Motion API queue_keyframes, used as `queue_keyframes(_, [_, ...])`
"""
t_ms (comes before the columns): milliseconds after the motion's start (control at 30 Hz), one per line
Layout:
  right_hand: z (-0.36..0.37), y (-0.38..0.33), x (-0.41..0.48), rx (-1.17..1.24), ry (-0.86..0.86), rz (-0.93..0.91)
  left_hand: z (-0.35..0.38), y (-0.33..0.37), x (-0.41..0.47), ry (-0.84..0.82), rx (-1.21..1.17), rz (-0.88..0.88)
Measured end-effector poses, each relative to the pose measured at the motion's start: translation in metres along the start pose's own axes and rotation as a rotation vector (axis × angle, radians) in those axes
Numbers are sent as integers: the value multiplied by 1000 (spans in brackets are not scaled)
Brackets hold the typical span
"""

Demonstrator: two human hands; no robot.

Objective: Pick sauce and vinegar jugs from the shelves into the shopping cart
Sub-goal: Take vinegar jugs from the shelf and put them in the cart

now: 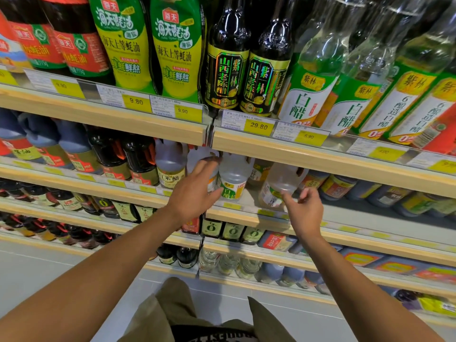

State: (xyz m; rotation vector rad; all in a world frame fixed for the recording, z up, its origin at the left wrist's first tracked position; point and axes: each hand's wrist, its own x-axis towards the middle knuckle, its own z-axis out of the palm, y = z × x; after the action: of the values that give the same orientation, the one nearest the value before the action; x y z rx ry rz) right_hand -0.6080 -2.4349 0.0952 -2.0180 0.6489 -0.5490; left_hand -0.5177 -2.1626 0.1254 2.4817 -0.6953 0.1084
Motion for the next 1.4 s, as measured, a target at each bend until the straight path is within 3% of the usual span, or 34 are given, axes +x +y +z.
queue_keyframes(67, [-4, 3, 9, 12, -5, 12, -1, 12, 16, -58, 21, -3])
queue_keyframes(233, [-1, 16, 32, -33, -211, 36, -14, 39, 44, -87, 226, -74])
queue_keyframes(300, [-3, 20, 41, -47, -264, 67, -20, 40, 54, -193, 285, -111])
queue_keyframes(400, [-6, 26, 49, -22, -330, 56, -26, 38, 65, -325, 282, -176])
queue_keyframes(500, [-11, 19, 47, -14, -369, 51, -26, 38, 74, -362, 259, -209])
queue_keyframes(600, [-10, 16, 47, 23, -440, 26, -23, 30, 86, -357, 37, -323])
queue_keyframes(700, [-9, 12, 46, 46, -470, 12, -17, 25, 92, -449, 79, -321])
queue_keyframes(767, [-7, 13, 45, 51, -478, 7, -13, 26, 91, -401, 137, -291])
queue_keyframes(1000, [2, 20, 45, 103, -455, -17, 1, 30, 78, -163, 3, -298])
queue_keyframes(1100, [2, 21, 43, 116, -468, -2, 6, 36, 75, -143, 77, -282])
queue_keyframes(1267, [4, 24, 44, 148, -479, 30, -1, 31, 82, -235, -5, -312])
queue_keyframes(1400, [15, 17, 40, 155, -498, 46, -4, 26, 84, -187, -45, -286])
